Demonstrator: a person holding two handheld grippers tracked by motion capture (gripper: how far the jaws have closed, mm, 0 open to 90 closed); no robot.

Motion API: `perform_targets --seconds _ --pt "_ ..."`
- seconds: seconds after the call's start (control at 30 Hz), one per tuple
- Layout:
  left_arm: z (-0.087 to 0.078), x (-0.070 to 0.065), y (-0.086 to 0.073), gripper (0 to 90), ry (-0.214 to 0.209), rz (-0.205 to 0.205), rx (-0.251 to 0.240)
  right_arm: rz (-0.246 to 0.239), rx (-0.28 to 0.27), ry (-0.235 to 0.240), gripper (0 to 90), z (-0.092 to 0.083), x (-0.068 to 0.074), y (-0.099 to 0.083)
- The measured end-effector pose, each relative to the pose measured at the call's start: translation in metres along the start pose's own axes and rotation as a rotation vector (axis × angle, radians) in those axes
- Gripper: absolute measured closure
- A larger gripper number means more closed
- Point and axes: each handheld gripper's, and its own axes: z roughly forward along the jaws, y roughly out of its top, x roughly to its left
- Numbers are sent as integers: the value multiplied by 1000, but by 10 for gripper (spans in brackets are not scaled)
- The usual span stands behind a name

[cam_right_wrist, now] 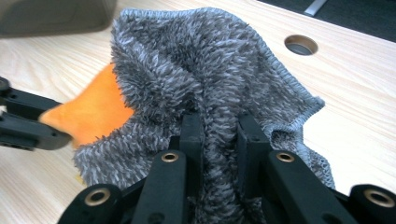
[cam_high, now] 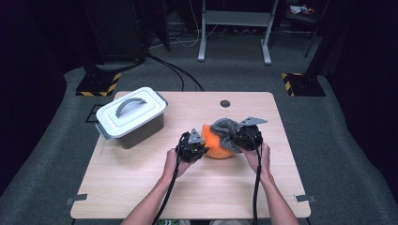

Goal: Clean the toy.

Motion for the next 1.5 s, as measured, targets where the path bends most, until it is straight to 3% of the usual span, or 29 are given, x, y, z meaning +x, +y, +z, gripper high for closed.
perform_targets --seconds 0.63,0.87,1.07,1.1,1.23,1.37,1.5 --pt "1 1 -1 807 -2 -1 -3 117 41 -31 757 1 -31 -34" --pt "1 1 -2 804 -3 -6 1 155 74 -28 757 11 -37 -48" --pt "0 3 -3 804 -7 -7 6 143 119 -42 757 24 -42 -58" --pt "1 3 -3 804 -6 -8 2 164 132 -45 757 26 -40 -59" --pt "1 3 -4 803 -4 -17 1 160 171 -50 757 34 -42 -66" --pt "0 4 -4 803 -5 -17 4 157 163 -67 757 29 -43 -62" --pt "0 4 -5 802 -3 -16 -1 181 117 -70 757 9 -49 -54"
